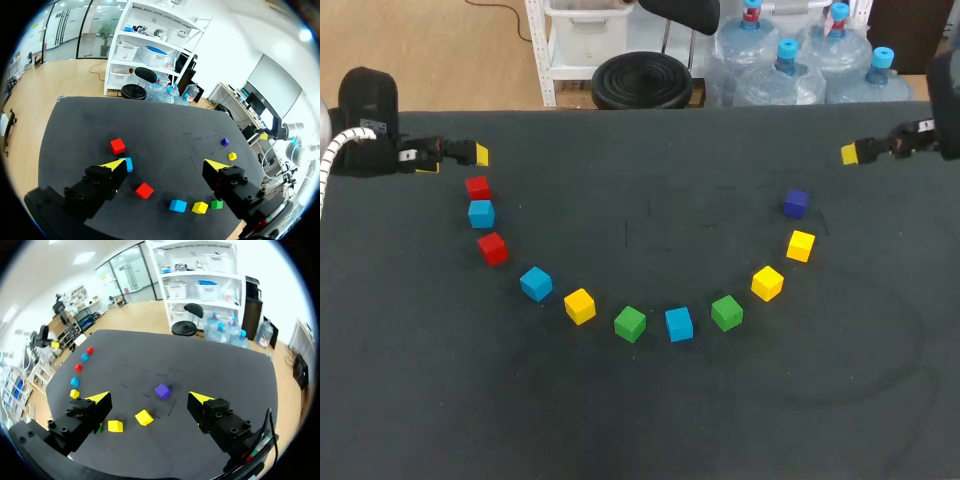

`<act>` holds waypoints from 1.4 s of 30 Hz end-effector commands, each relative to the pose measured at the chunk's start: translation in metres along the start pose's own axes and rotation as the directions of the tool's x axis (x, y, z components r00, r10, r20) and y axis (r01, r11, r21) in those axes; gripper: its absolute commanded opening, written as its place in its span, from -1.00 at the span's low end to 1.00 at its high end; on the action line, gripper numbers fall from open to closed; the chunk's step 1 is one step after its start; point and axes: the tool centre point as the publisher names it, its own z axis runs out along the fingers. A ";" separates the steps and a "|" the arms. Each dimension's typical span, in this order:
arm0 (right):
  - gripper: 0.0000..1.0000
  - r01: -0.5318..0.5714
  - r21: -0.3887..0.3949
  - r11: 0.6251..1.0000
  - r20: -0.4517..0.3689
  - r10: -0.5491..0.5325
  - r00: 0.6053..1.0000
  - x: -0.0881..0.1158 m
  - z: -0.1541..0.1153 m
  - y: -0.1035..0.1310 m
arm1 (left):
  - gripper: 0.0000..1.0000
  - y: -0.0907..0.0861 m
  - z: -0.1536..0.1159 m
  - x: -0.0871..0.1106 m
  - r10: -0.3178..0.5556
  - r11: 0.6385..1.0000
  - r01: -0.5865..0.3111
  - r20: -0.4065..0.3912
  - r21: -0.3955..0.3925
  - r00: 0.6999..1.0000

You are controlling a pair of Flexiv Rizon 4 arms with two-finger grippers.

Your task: Place the blue cubes, place green cubes on the blue cubes, place the yellow cubes on the green cubes, then place the red cubes on the yellow cubes, and place purple cube on the red cubes.

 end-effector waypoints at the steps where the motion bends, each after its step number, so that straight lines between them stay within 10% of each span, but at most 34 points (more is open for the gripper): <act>1: 1.00 0.020 -0.057 0.998 0.005 -0.020 1.000 0.004 -0.007 0.004 | 1.00 -0.001 0.000 -0.001 -0.001 1.000 0.001 -0.004 -0.005 1.000; 42: 1.00 0.139 -0.205 0.969 -0.013 -0.145 0.989 0.014 -0.014 -0.009 | 1.00 0.002 -0.007 -0.002 0.076 0.997 -0.076 -0.012 0.007 0.997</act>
